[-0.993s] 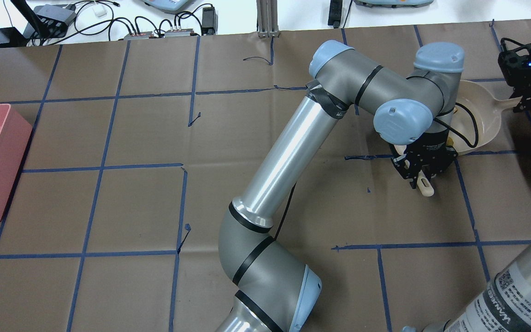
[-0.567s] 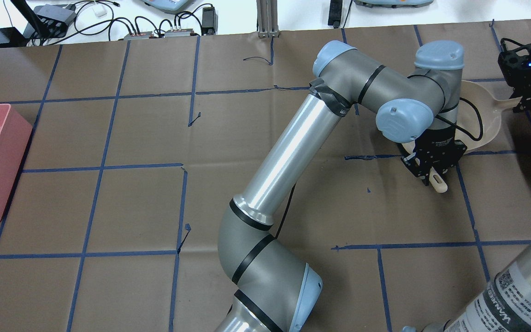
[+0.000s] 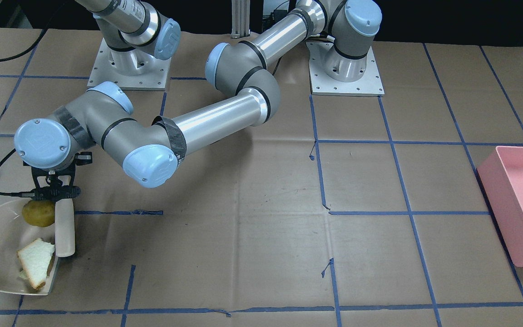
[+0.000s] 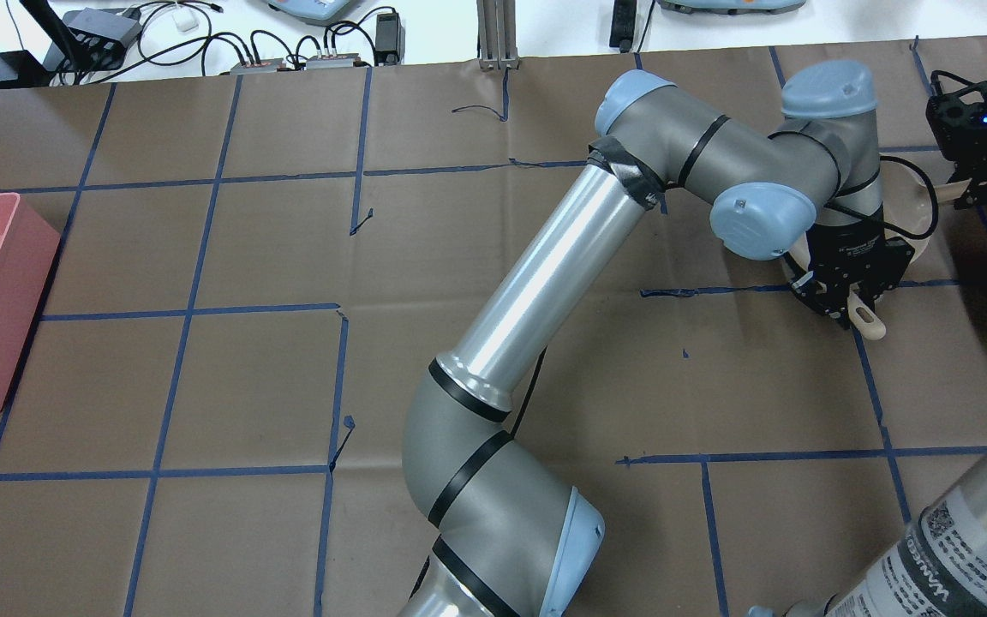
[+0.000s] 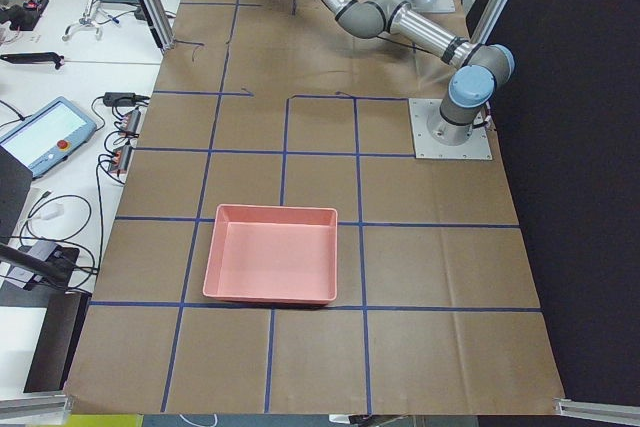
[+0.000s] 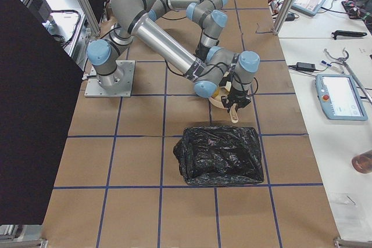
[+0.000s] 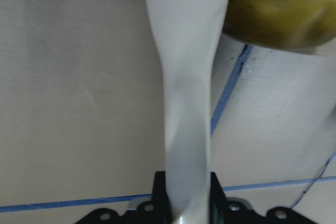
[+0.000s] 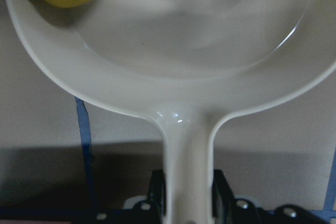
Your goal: Sweep and dump trash in nearest bin
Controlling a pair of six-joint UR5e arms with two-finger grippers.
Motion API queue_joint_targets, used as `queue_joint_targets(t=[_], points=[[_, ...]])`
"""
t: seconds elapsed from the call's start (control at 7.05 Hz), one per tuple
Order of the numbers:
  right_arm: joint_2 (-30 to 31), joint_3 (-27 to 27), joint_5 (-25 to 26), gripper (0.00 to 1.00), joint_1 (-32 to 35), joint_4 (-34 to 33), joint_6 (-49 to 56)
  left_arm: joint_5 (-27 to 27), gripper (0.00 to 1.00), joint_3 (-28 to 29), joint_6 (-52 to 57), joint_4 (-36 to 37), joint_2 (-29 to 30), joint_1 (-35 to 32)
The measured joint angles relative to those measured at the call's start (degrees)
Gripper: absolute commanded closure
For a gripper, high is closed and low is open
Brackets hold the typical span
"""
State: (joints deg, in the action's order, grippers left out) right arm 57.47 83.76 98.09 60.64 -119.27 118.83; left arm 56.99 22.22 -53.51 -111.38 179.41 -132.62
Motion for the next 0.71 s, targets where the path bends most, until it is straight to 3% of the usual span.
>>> queue_joint_targets(t=[0.28, 0.71], points=[[0.0, 0.0, 0.0, 0.97, 0.0, 0.0, 0.0, -2.1, 0.99, -1.6, -0.3, 5.6, -1.0, 0.0], [0.1, -0.1, -0.1, 0.97, 0.1, 0.0, 0.0, -2.0, 0.99, -1.1, 0.6, 5.6, -1.8, -0.1]])
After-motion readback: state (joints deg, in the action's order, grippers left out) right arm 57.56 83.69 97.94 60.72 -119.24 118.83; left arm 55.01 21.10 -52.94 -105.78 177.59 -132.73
